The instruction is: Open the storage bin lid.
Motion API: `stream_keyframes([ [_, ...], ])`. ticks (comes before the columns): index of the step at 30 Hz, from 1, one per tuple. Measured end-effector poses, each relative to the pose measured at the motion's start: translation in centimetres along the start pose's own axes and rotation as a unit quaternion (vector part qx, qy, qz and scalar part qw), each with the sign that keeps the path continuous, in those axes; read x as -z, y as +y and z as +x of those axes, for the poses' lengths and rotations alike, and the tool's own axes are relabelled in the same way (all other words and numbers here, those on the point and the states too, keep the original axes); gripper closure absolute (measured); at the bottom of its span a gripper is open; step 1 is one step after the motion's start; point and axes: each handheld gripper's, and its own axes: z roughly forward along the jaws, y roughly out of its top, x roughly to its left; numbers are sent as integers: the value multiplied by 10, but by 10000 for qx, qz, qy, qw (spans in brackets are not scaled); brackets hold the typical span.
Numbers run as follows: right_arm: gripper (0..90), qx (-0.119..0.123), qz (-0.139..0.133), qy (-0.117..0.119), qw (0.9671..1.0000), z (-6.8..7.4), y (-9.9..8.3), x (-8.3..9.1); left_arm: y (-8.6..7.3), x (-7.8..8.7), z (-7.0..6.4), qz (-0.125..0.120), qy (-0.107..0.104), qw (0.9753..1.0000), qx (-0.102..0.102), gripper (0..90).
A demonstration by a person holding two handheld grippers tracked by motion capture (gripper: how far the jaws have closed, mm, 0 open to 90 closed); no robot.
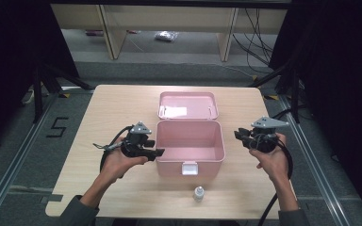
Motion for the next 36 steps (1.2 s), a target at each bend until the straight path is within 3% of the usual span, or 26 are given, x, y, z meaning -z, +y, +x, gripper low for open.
stream_keyframes([
  [8,669,121,418,-44,9990,6,-29,3,0,0,1,-7,-3,10000,-16,480],
  [11,641,-53,619,-15,9981,10,-38,4,0,-1,0,-10,20,10000,-32,474],
  [13,625,99,641,-83,9979,11,-42,3,0,-1,1,-9,4,10000,-38,474],
  [21,554,222,1101,-192,9935,27,-54,9,0,-1,1,-22,-3,10000,-14,479],
  [23,544,180,1165,-147,9929,31,-56,12,0,0,1,-20,1,10000,-19,480],
  [26,535,360,1214,-101,9919,37,-61,15,0,0,0,-9,-4,10000,-34,482],
  [36,526,576,1393,119,9885,61,-67,19,0,1,0,-16,-10,10000,-48,479],
])
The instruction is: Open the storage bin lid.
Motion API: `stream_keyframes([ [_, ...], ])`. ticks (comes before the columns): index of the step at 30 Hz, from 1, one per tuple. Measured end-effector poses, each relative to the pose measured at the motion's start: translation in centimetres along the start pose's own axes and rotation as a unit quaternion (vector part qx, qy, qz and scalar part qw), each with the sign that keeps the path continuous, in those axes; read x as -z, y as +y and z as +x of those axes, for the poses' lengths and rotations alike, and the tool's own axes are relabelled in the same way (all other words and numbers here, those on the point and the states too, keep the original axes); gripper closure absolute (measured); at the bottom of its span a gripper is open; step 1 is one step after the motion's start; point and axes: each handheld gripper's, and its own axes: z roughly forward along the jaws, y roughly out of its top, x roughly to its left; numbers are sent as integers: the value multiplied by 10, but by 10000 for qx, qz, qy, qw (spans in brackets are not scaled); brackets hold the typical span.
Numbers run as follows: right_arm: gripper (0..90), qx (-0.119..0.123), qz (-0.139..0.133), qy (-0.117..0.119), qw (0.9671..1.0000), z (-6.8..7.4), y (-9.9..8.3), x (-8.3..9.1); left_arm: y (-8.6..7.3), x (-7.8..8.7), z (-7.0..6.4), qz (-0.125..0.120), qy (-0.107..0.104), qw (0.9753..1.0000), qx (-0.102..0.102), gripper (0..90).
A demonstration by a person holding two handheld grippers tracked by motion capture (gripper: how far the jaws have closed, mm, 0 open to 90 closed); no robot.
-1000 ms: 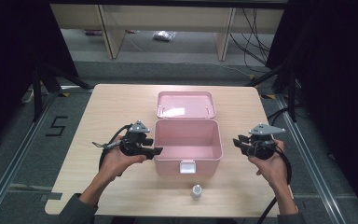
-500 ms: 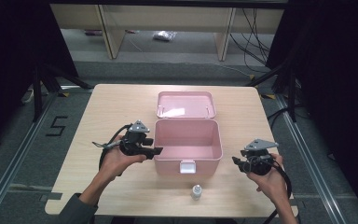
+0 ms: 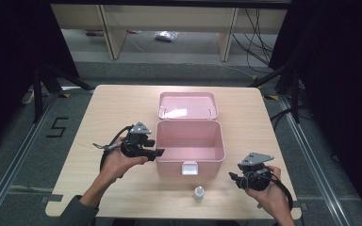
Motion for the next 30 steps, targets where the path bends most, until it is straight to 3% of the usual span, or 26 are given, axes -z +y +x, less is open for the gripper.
stream_keyframes([
  [2,519,-1,52,72,10000,6,-2,-1,0,0,0,-25,17,10000,27,479],
  [5,516,180,31,114,9998,11,-5,-1,0,0,0,5,4,10000,-2,480],
  [6,512,83,99,162,9998,14,-6,0,0,0,-1,-14,45,10000,-8,480],
  [7,507,180,83,168,9997,14,-7,0,0,0,0,1,-2,10000,1,480],
  [13,474,225,69,310,9992,23,-10,0,0,1,-1,-28,18,10000,14,479],
  [16,462,219,106,283,9993,26,-11,3,0,1,-1,-33,-4,10000,3,480],
  [17,457,81,95,311,9994,30,-12,3,0,1,-1,-37,-7,10000,8,480],
  [19,440,254,154,354,9989,30,-11,5,0,1,-1,-49,36,10000,10,480],
  [20,435,159,243,381,9989,34,-12,6,0,1,-1,-32,35,10000,-3,480],
  [30,417,545,345,519,9966,51,-7,5,0,2,-3,7,55,10000,50,480],
])
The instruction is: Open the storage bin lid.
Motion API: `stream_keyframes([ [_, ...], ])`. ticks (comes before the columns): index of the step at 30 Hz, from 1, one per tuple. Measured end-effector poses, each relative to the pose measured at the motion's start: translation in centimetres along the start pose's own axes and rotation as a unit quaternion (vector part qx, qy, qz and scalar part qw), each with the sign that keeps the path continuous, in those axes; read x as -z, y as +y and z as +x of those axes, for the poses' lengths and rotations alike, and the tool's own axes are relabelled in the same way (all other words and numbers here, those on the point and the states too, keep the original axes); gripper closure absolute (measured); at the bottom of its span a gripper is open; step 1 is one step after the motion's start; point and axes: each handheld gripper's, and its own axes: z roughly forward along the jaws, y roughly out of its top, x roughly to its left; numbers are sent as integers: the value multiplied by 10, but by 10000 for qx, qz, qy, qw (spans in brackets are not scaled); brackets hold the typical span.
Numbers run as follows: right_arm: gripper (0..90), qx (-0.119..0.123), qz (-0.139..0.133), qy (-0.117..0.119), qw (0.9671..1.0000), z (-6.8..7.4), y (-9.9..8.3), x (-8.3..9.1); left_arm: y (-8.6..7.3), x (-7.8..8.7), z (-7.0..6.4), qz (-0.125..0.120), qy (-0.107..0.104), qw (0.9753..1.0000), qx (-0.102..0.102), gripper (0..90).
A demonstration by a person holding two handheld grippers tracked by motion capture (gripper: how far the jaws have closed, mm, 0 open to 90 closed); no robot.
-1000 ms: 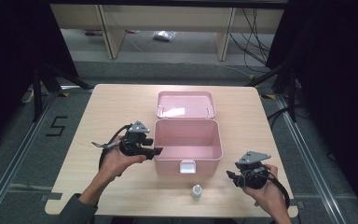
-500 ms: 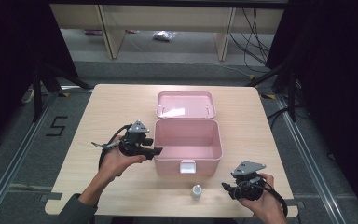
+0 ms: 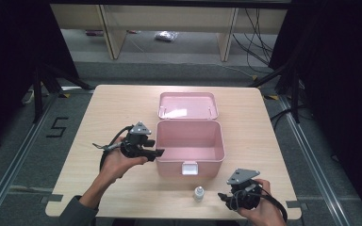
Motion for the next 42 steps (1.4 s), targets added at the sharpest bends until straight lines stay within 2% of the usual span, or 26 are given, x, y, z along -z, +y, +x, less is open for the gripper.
stream_keyframes([
  [2,415,33,4,-16,10000,3,2,-1,0,0,0,13,2,10000,-8,480],
  [5,415,260,61,85,9996,6,5,-1,0,0,0,7,-1,10000,4,482],
  [6,415,270,-8,35,9996,7,6,-3,0,0,0,13,0,10000,1,482],
  [7,414,244,41,80,9997,9,7,-2,0,0,0,13,-3,10000,10,482],
  [8,414,257,73,72,9996,9,9,-2,0,0,1,-30,-17,10000,-83,482],
  [12,411,327,26,64,9994,12,12,-4,0,0,1,-37,-27,10000,-69,484],
  [19,413,478,82,102,9988,14,19,-8,0,0,2,-37,-31,10000,-67,487],
  [21,413,608,64,139,9980,14,22,-9,0,0,2,-37,-30,10000,-62,486],
  [22,414,584,101,100,9982,15,24,-8,0,0,2,-34,-28,10000,-66,486],
  [27,413,699,176,233,9971,18,30,-9,0,0,1,-34,-16,10000,-75,488],
  [29,411,829,105,223,9963,18,32,-11,0,0,1,-35,-20,10000,-71,487],
  [31,409,727,205,265,9968,21,33,-9,0,0,1,-36,-23,10000,-69,487],
  [33,407,754,219,279,9965,22,33,-10,0,0,1,-29,-18,10000,-75,487],
  [34,406,880,196,354,9953,21,34,-11,0,0,1,-30,-18,10000,-76,487],
  [36,405,899,240,325,9951,22,34,-12,0,0,1,-29,-20,10000,-77,487],
  [37,405,834,275,299,9957,24,35,-12,0,0,1,-27,-21,10000,-78,487],
  [38,405,936,285,305,9947,23,35,-13,0,0,1,-28,-21,10000,-77,487],
  [39,404,868,290,374,9951,25,36,-13,0,0,1,-27,-21,10000,-78,487],
  [41,403,897,312,391,9947,27,37,-14,0,0,1,-30,-18,10000,-75,487],
  [42,403,1008,315,442,9934,27,38,-16,0,0,1,-32,-18,10000,-72,487],
])
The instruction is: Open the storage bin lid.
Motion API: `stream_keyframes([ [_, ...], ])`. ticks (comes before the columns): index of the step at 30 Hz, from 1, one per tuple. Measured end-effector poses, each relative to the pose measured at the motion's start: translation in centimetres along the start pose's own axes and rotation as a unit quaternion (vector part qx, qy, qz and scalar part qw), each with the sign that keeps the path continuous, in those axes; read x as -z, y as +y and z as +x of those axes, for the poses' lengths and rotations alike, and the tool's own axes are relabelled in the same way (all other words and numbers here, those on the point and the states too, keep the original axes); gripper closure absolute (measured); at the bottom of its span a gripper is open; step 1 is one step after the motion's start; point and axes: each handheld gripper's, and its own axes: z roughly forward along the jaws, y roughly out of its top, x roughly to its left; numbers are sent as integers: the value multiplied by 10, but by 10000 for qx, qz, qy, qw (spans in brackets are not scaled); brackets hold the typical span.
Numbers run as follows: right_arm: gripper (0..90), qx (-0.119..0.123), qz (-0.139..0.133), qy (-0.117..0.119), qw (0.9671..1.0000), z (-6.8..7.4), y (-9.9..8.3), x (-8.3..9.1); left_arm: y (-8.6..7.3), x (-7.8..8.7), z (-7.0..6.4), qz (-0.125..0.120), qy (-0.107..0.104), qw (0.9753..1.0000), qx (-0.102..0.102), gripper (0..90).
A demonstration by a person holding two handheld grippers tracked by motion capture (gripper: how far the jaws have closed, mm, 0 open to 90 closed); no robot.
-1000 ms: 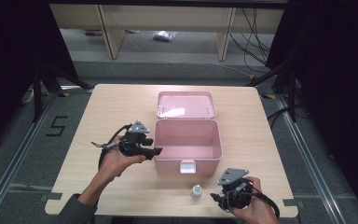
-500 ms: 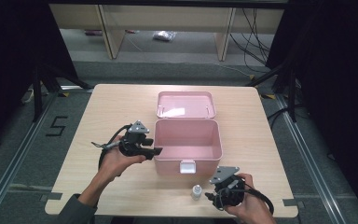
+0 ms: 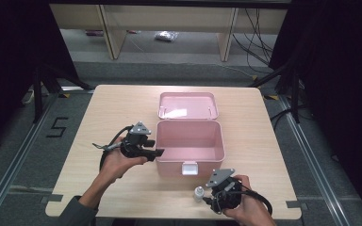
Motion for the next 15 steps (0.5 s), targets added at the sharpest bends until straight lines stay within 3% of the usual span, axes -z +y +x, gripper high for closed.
stream_keyframes([
  [2,403,-71,36,-12,10000,2,1,0,0,0,0,1,-3,10000,-1,487],
  [3,403,24,25,35,10000,2,2,-2,0,0,0,-1,-2,10000,-2,487],
  [10,403,53,144,67,9999,5,11,-6,0,0,0,-14,-9,10000,1,486],
  [12,403,194,139,109,9997,4,14,-7,0,0,0,-13,-11,10000,4,486],
  [15,402,172,210,94,9996,7,18,-9,0,0,0,-20,-11,10000,5,486],
])
